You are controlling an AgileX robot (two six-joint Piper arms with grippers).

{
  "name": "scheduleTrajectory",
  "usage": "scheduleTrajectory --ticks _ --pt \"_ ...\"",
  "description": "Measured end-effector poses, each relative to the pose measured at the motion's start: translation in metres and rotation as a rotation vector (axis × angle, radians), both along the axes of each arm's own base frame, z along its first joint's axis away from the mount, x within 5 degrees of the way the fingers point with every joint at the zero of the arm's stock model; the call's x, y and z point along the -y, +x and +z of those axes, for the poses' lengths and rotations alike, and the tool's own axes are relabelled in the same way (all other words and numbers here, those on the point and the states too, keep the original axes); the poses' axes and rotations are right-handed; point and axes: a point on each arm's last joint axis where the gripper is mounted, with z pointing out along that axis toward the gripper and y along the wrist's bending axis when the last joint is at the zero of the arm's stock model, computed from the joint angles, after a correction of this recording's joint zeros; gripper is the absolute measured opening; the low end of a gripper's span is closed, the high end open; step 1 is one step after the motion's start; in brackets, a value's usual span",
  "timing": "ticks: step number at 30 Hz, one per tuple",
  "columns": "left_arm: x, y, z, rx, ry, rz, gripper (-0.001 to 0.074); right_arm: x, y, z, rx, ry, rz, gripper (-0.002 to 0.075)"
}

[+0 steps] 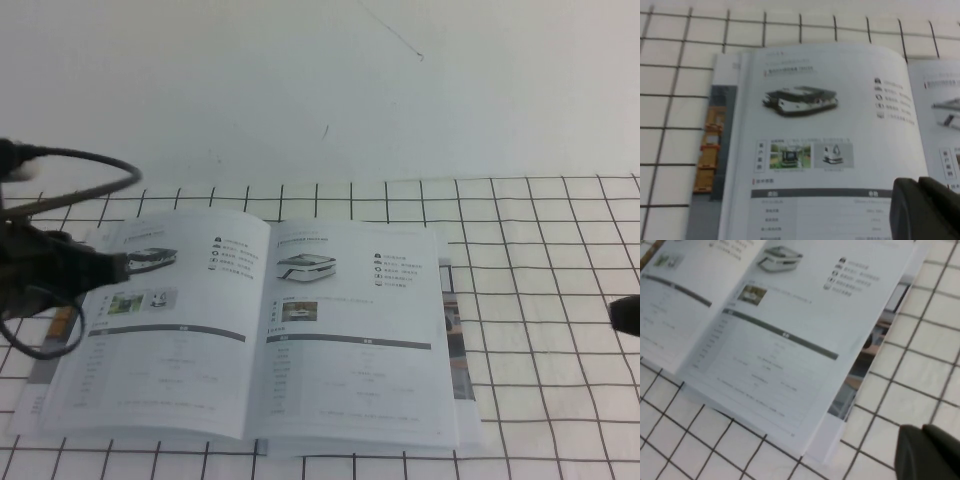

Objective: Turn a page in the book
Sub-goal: Open the closed book

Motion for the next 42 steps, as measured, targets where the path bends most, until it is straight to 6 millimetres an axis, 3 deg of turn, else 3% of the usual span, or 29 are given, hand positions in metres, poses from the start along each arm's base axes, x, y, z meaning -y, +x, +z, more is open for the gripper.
scheduleTrajectory --ticks 3,8,11,16,26,42 --pt "0.016 0.011 -0.020 -0.075 0.024 -0.070 -0.0002 -0.014 0.026 -0.020 -0.081 0.021 0.075 0.0000" --pt "0.040 0.022 -0.048 -0.172 0.029 -0.143 -0.0002 -0.059 0.064 -0.038 -0.139 0.011 0.226 0.0000" --pt "0.046 0.030 -0.064 -0.220 0.014 -0.140 -0.0002 -0.087 0.081 -0.042 -0.131 0.003 0.279 0.0000" --pt "0.052 0.046 -0.093 -0.277 -0.019 -0.102 -0.0002 -0.112 0.103 -0.055 -0.188 0.016 0.271 0.0016" --pt "0.056 0.059 -0.135 -0.375 -0.051 -0.040 -0.0002 -0.119 0.124 -0.070 -0.338 0.039 0.179 0.0310" --pt "0.056 0.061 -0.144 -0.391 -0.067 -0.017 -0.0002 -0.119 0.137 -0.116 -0.483 0.030 0.041 0.0343"
